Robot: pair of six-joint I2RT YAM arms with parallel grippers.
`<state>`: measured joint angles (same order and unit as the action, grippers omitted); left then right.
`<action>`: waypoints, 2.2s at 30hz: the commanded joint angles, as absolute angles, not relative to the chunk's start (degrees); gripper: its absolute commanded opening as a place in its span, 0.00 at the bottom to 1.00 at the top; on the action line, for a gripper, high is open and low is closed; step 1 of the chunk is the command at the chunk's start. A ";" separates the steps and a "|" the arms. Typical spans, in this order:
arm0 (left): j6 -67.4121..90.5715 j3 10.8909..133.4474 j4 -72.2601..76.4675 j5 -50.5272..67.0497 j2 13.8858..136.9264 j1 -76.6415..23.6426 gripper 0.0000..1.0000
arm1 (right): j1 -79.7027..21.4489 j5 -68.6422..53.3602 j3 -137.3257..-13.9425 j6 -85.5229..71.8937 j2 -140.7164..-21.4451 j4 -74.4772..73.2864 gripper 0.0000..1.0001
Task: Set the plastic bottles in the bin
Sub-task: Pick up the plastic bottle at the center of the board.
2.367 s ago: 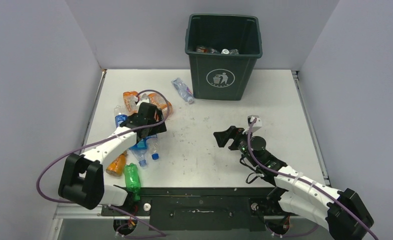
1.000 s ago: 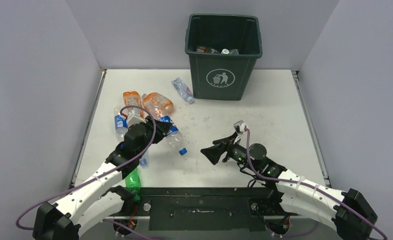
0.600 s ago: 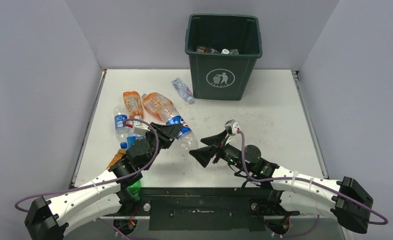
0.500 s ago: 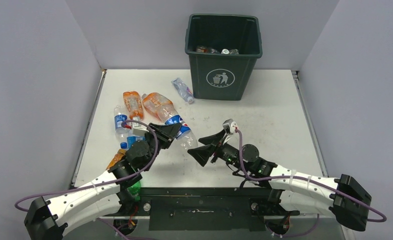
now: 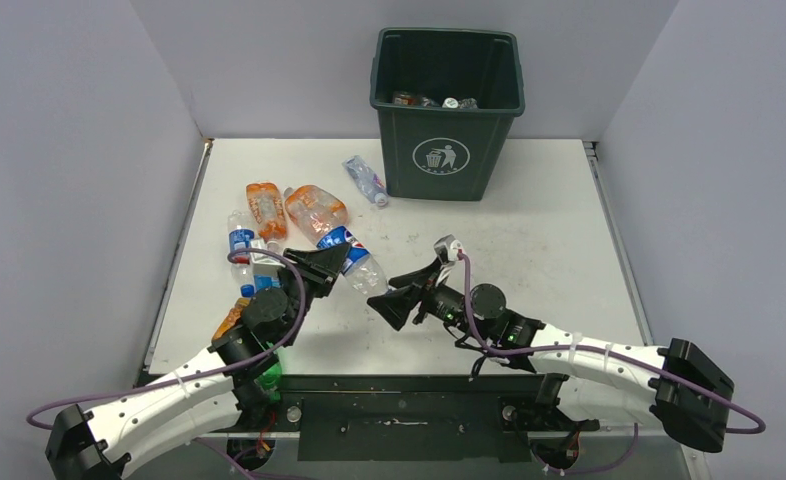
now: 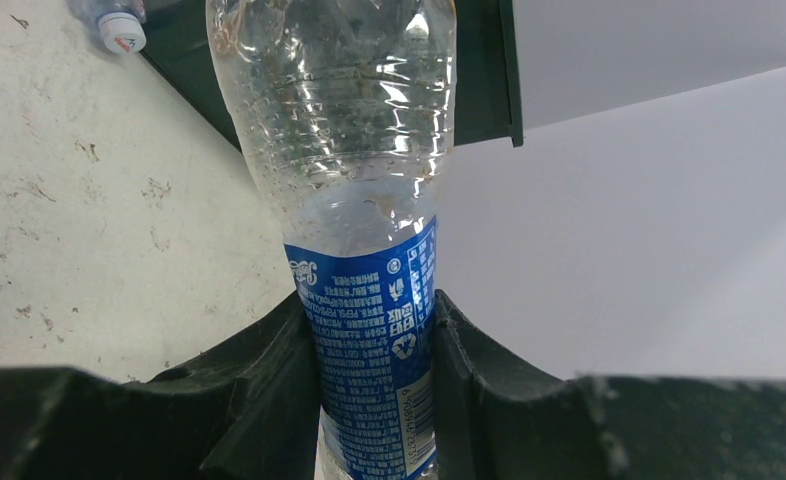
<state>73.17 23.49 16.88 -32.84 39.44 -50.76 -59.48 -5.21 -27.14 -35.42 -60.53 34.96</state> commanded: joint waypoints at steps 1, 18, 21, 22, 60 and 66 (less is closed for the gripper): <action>71.95 24.26 19.53 -34.82 38.41 -51.16 0.00 | -60.11 -5.24 -29.68 -36.19 -60.88 34.11 0.77; 53.09 29.89 13.55 -37.98 35.35 -51.70 0.97 | -59.70 -0.79 -33.52 -32.76 -51.64 17.96 0.05; 43.49 31.35 13.37 -39.52 32.88 -51.68 0.96 | -59.55 2.21 -34.80 -30.61 -46.01 9.45 0.05; 38.93 32.41 13.32 -39.51 32.39 -51.62 0.96 | -59.58 2.88 -35.80 -29.73 -44.57 6.17 0.05; -54.91 58.24 -24.50 -3.42 59.48 -61.35 0.96 | -59.54 -11.85 -67.66 -20.06 -51.55 -45.06 0.05; -51.12 58.72 -23.51 -1.03 60.01 -61.37 0.67 | -59.52 -11.93 -67.65 -19.57 -51.30 -44.27 0.05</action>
<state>-53.65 56.18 -27.20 -2.72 59.92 -61.14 -59.66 -11.20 -65.43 -20.53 -51.42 -46.37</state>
